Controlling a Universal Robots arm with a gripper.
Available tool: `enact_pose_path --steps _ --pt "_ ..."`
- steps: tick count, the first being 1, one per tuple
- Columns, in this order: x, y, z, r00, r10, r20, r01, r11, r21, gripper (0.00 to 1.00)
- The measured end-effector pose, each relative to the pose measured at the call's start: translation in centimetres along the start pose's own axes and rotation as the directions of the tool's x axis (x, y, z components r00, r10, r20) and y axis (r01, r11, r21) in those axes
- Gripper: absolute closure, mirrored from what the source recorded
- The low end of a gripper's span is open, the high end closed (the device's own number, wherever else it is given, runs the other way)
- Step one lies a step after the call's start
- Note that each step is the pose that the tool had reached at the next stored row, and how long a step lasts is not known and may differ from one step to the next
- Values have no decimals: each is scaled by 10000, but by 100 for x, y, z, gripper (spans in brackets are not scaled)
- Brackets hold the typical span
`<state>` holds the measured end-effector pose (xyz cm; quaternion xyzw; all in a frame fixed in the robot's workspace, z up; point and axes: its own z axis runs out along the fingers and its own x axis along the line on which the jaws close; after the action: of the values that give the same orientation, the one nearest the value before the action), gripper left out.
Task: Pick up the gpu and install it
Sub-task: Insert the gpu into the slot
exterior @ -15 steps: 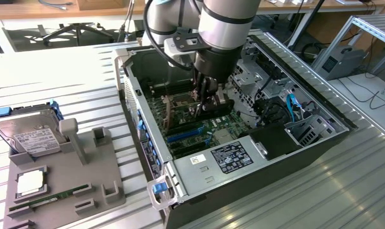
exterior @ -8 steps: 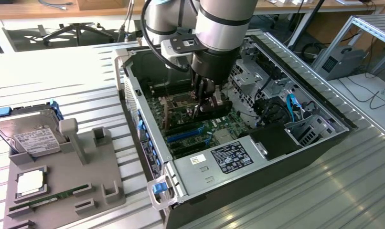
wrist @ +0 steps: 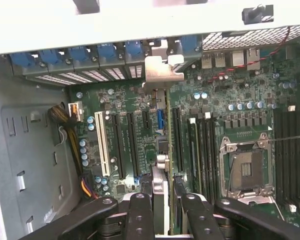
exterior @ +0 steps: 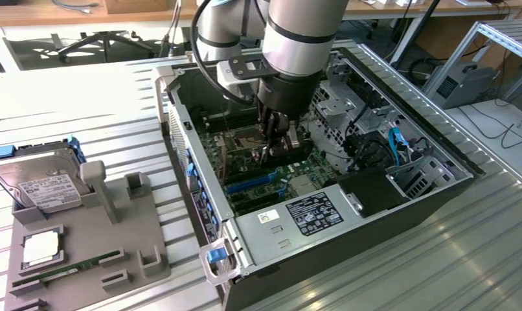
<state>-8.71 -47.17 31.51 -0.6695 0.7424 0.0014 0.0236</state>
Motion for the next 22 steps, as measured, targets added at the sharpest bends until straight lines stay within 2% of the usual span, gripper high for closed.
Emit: enact_pose_path --steps 2,3,4,5,6,8,9,11,15,22 --pt "0 2 11 10000 -3 -96 4 10000 10 73" --pt "0 3 15 9999 -6 -172 6 10000 18 73" --pt "-1 4 24 9995 -10 -303 11 10000 32 73" --pt "-2 4 31 9993 -12 -364 13 10000 39 73" --pt "-5 4 35 9991 -13 -416 15 10000 43 73" --pt "-17 6 47 9988 -16 -482 18 10000 50 73" --pt "-32 8 55 9984 -18 -563 21 10000 58 73" --pt "-53 10 65 9979 -20 -646 24 10000 67 73" --pt "-87 17 83 9973 -22 -727 27 10000 74 73" --pt "-132 63 114 9973 -35 -738 41 10000 75 73"
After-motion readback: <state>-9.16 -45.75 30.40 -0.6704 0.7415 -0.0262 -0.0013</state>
